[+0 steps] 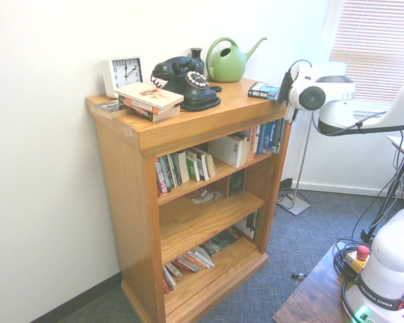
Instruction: Put the book on the shelf
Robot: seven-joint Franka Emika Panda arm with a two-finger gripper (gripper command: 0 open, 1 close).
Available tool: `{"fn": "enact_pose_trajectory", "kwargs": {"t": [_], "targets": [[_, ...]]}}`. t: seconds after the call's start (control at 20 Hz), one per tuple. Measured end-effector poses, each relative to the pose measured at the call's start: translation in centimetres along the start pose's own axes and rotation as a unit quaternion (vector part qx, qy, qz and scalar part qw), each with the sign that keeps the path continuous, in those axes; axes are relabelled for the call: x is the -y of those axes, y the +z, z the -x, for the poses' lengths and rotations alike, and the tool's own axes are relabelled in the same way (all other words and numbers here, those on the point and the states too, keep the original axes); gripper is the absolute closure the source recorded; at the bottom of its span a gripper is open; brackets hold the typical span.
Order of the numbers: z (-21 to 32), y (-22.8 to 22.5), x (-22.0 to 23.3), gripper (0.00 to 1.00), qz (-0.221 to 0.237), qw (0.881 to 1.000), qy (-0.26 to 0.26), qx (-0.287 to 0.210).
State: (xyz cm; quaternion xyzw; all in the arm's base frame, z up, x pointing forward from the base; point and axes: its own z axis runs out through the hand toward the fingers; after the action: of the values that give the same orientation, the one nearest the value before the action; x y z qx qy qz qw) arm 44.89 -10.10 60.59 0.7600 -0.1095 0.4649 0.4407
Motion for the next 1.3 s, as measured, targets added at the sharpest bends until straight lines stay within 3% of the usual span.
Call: {"fn": "enact_pose_trajectory", "kwargs": {"t": [1.3], "targets": [[-0.2,0.6,1.3,1.00,0.043,0.999,0.016,0.021]]}}
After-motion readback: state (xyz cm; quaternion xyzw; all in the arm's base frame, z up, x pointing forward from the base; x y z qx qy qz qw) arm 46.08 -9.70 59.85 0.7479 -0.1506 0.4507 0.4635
